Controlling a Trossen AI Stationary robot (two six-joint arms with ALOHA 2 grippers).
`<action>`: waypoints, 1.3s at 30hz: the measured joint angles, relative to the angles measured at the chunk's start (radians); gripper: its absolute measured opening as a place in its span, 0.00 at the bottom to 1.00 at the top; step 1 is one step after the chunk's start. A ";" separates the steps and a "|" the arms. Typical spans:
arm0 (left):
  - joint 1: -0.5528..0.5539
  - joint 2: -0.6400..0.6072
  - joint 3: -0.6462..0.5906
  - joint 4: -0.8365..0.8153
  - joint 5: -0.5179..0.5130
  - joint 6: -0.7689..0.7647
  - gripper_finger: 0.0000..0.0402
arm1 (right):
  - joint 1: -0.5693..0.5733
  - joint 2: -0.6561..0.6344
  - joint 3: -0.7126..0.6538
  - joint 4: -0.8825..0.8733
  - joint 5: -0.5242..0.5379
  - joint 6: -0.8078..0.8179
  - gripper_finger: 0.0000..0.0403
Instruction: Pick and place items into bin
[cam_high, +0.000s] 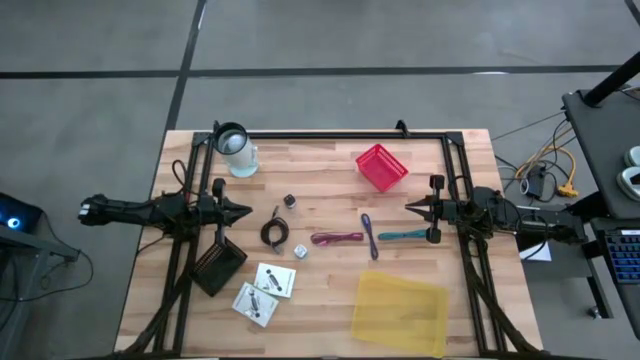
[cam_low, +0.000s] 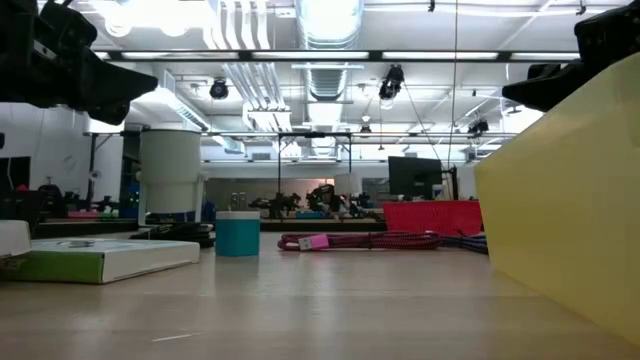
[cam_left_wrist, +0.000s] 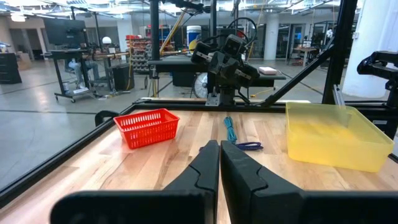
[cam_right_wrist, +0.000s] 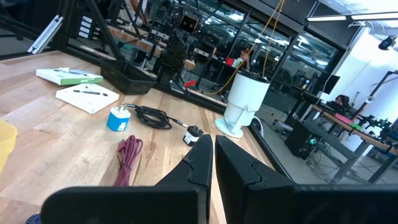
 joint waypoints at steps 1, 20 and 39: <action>0.000 0.000 0.000 0.000 0.000 0.000 0.00 | 0.000 0.000 0.000 0.000 0.000 0.000 0.02; 0.000 0.000 0.000 0.000 0.000 0.000 0.00 | 0.000 0.000 0.000 0.000 0.000 -0.001 0.02; 0.000 0.000 0.000 0.005 0.000 0.000 0.00 | 0.000 0.000 0.000 0.007 -0.007 -0.113 0.02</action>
